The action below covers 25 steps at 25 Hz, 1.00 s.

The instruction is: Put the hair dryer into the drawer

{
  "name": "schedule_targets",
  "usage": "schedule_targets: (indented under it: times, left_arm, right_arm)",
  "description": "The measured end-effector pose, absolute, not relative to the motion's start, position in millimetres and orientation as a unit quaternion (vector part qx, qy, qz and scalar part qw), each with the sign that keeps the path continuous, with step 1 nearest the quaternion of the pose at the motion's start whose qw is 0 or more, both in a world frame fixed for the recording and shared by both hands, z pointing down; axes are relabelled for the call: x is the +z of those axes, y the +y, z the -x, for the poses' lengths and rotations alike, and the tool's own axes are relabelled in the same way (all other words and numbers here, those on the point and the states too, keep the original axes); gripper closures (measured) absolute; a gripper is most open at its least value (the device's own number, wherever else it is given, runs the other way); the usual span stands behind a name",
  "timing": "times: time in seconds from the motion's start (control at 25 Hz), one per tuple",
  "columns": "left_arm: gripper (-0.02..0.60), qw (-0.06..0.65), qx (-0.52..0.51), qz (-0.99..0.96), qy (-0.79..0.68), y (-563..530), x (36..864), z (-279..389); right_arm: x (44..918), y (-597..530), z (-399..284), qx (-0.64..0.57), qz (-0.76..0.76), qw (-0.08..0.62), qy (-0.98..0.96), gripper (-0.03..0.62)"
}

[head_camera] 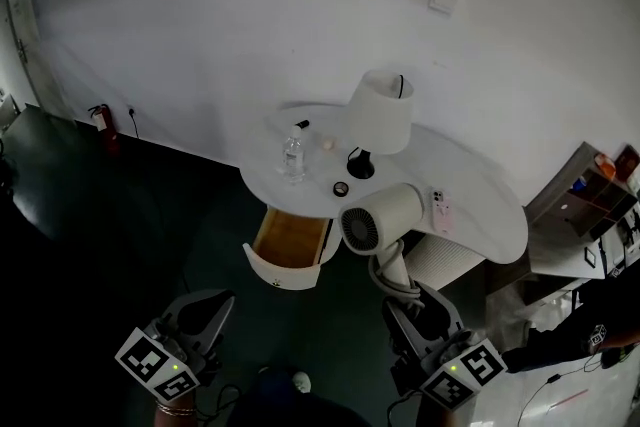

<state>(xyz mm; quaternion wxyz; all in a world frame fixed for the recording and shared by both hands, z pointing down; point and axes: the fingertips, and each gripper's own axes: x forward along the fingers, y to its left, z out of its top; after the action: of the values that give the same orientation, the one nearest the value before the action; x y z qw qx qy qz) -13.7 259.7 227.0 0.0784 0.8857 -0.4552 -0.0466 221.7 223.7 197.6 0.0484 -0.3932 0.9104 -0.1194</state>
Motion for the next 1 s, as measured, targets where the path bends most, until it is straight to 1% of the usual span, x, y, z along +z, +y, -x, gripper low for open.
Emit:
schedule_targets:
  times: [0.36,0.6,1.0]
  left_arm:
    - [0.574,0.087,-0.039,-0.891,-0.443,256.5,236.9,-7.0]
    - [0.574,0.104,-0.029,-0.895,-0.434,247.7,246.5,-2.2]
    - [0.574,0.145,-0.011,-0.912,-0.383,233.7,267.8,21.5]
  right_arm:
    - [219.2,224.7,-176.4,-0.124,0.332,-0.003,0.935,0.382]
    - [235.0,216.5,-150.0,-0.143,0.313,-0.029,0.939,0.382]
    - [282.7,212.8,-105.2,-0.190,0.310,-0.099,0.926,0.382]
